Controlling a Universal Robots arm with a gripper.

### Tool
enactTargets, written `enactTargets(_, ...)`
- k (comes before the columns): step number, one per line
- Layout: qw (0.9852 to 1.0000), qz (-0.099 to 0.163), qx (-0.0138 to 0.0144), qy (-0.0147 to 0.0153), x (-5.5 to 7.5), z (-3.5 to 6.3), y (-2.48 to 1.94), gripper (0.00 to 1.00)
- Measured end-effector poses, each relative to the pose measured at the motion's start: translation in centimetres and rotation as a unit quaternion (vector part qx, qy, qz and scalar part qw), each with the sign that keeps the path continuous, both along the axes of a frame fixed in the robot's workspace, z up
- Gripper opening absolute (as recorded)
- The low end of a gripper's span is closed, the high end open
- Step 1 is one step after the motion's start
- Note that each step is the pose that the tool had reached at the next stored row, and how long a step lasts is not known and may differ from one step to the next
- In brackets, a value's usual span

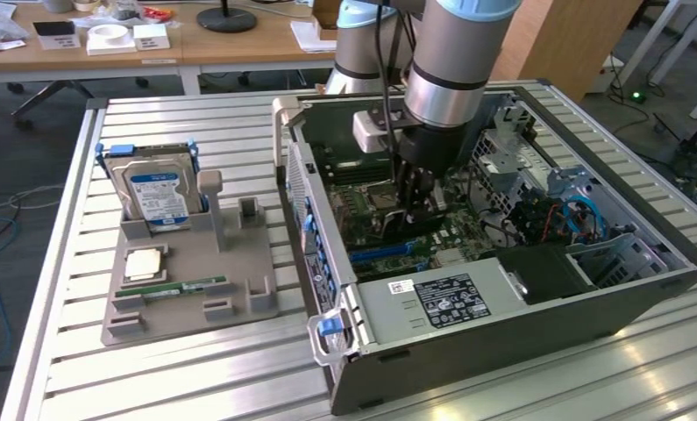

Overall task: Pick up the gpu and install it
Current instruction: 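Insert the gpu into the slot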

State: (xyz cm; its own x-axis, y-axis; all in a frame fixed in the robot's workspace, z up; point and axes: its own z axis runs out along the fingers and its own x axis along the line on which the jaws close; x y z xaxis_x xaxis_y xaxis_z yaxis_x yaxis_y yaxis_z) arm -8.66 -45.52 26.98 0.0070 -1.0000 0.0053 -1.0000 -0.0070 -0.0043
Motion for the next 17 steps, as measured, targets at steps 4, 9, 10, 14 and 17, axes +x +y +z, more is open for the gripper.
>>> enactTargets(4,1.0,0.0,-0.0002,-0.0001,-0.02,-0.06,-0.01,0.26)
enactTargets(9,1.0,0.0,0.0,-0.0002,-0.02,-0.07,0.0,0.26)
enactTargets(10,1.0,0.0,0.0,-0.0002,-0.02,-0.07,0.0,0.26)
enactTargets(14,1.0,0.0,0.0001,-0.0002,-0.02,-0.19,0.0,0.26)
enactTargets(17,1.0,0.0,-0.0001,-0.0001,-0.03,-0.24,-0.01,0.26)
